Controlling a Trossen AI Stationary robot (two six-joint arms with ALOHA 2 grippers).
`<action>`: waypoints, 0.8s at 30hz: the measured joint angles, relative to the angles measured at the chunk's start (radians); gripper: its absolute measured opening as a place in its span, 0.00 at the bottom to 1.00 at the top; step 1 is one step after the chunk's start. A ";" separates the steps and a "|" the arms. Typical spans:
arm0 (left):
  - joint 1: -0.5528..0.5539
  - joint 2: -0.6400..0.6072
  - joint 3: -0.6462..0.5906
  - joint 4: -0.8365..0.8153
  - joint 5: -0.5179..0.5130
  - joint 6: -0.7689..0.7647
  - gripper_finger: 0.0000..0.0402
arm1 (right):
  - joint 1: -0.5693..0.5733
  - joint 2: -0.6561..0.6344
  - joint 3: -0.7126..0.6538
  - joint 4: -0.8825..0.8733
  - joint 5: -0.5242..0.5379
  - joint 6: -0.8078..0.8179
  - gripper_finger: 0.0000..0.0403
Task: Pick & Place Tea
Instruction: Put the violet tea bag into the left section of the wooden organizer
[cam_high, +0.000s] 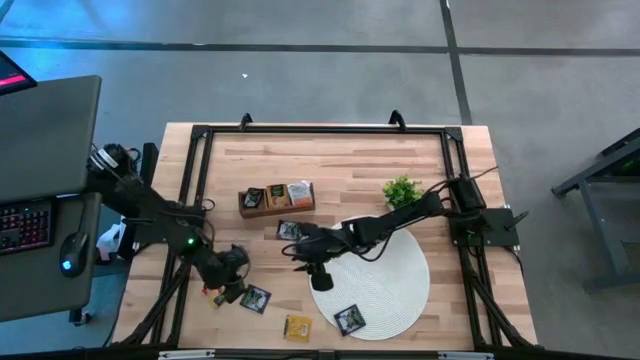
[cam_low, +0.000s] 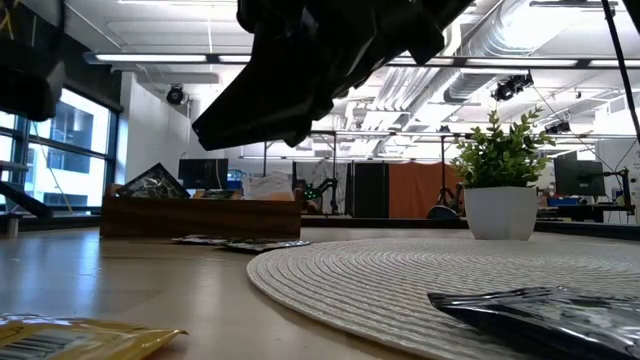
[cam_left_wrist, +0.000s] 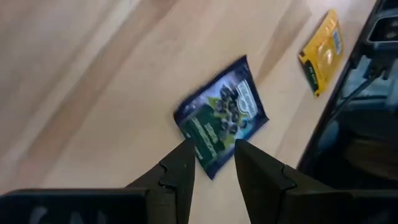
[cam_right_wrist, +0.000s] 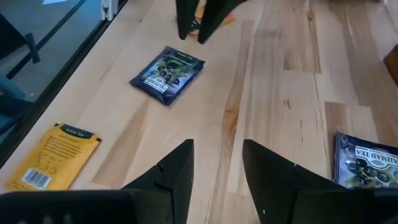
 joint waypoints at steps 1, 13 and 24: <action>-0.016 0.000 0.000 0.002 -0.014 -0.025 0.28 | 0.000 0.000 0.000 0.002 -0.006 -0.009 0.33; -0.102 0.076 0.001 0.042 -0.118 -0.167 0.28 | 0.100 0.204 0.035 0.404 -0.093 -0.055 0.26; -0.103 0.151 0.003 0.051 -0.112 -0.196 0.28 | 0.102 0.473 0.445 0.104 -0.036 0.014 0.04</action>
